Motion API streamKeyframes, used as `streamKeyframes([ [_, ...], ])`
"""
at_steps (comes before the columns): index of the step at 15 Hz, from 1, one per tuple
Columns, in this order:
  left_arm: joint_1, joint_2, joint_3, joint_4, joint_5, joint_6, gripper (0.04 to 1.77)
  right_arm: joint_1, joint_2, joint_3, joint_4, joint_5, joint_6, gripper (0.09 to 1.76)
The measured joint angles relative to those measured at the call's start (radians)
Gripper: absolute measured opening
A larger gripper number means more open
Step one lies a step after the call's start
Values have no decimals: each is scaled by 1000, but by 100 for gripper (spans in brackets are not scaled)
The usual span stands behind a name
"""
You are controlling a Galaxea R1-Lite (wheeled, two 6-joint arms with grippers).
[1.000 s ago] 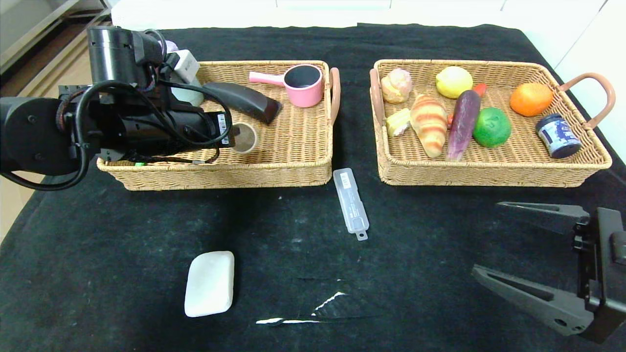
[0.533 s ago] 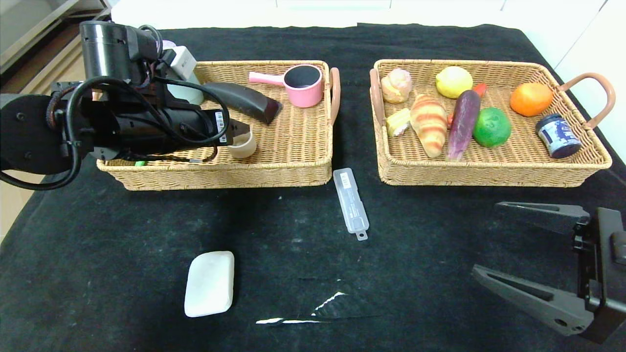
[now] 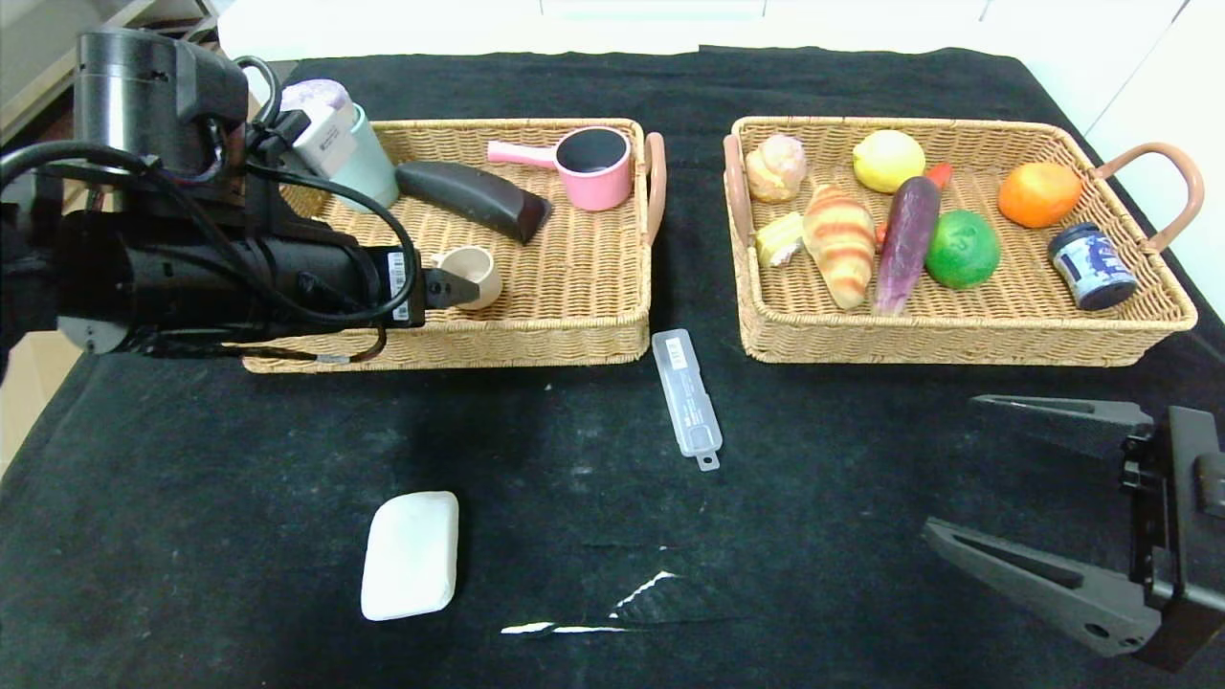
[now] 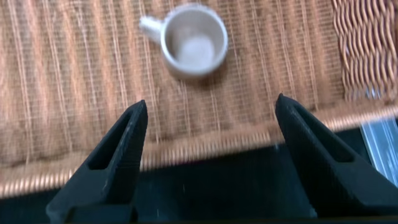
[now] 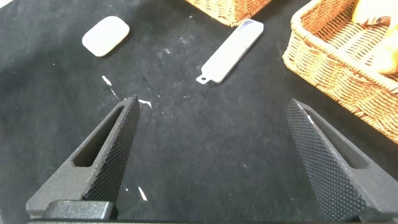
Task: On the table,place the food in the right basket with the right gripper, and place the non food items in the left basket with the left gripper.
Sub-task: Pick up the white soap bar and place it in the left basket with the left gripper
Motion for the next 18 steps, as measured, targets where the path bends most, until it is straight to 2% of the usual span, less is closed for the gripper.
streamKeyframes([
  [3, -46, -96, 66, 168, 60, -11, 158, 1, -2, 0, 0, 0, 0, 171],
  [7, -118, -187, 146, 316, 74, -145, 163, 1, -3, 0, 0, 0, -1, 171],
  [11, -167, -219, 254, 321, 74, -200, 167, 1, -1, 1, 0, 0, -1, 171],
  [18, -172, -213, 360, 317, 69, -209, 169, 6, -1, 6, 1, 0, -3, 171],
])
